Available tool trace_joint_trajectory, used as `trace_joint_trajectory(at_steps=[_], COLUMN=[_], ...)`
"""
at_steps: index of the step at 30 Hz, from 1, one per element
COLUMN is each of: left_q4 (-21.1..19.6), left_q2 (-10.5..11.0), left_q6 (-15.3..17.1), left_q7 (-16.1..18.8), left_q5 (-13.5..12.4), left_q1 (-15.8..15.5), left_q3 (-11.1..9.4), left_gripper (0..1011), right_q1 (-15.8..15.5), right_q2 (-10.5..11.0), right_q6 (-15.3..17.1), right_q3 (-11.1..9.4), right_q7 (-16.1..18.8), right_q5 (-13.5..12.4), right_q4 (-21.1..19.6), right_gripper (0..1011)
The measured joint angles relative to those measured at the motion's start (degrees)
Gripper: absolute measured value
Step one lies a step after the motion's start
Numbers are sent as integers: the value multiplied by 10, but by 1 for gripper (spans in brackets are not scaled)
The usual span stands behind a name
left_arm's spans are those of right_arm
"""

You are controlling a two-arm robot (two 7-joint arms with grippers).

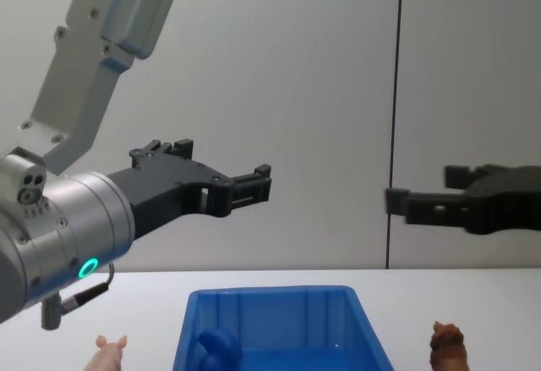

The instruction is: Pick up the two dolls from the table and place them into the box.

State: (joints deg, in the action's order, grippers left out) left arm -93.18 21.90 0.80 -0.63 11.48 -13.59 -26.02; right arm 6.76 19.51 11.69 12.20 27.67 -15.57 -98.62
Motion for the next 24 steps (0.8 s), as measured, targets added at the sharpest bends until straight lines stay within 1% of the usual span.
trace_joint_trajectory(at_steps=[2, 3, 6, 8, 9, 10, 13, 15, 16, 19, 24], left_q4=[0, 0, 0, 0, 0, 0, 0, 0, 0, 0, 0], left_q2=[0, 0, 0, 0, 0, 0, 0, 0, 0, 0, 0], left_q6=[0, 0, 0, 0, 0, 0, 0, 0, 0, 0, 0], left_q7=[0, 0, 0, 0, 0, 0, 0, 0, 0, 0, 0], left_q5=[0, 0, 0, 0, 0, 0, 0, 0, 0, 0, 0], left_q1=[0, 0, 0, 0, 0, 0, 0, 0, 0, 0, 0], left_q3=[0, 0, 0, 0, 0, 0, 0, 0, 0, 0, 0], left_gripper=[1001, 1001, 1001, 1001, 1001, 1001, 1001, 1001, 1001, 1001, 1001], right_q1=[-17, -17, -40, -49, -70, -75, -92, -113, -113, -134, -154], right_q2=[13, 13, 29, 34, 47, 50, 59, 70, 70, 81, 88], right_q6=[-5, -5, -5, -3, 3, 5, 11, 19, 19, 27, 36], right_q3=[-8, -8, -16, -19, -23, -24, -26, -29, -29, -31, -31], right_q7=[-10, -10, -22, -26, -34, -37, -43, -53, -53, -67, -86], right_q5=[-13, -13, -29, -34, -43, -45, -50, -53, -53, -53, -48], right_q4=[-16, -16, -35, -42, -58, -61, -73, -88, -88, -101, -113], right_gripper=[1001, 1001, 1001, 1001, 1001, 1001, 1001, 1001, 1001, 1001, 1001])
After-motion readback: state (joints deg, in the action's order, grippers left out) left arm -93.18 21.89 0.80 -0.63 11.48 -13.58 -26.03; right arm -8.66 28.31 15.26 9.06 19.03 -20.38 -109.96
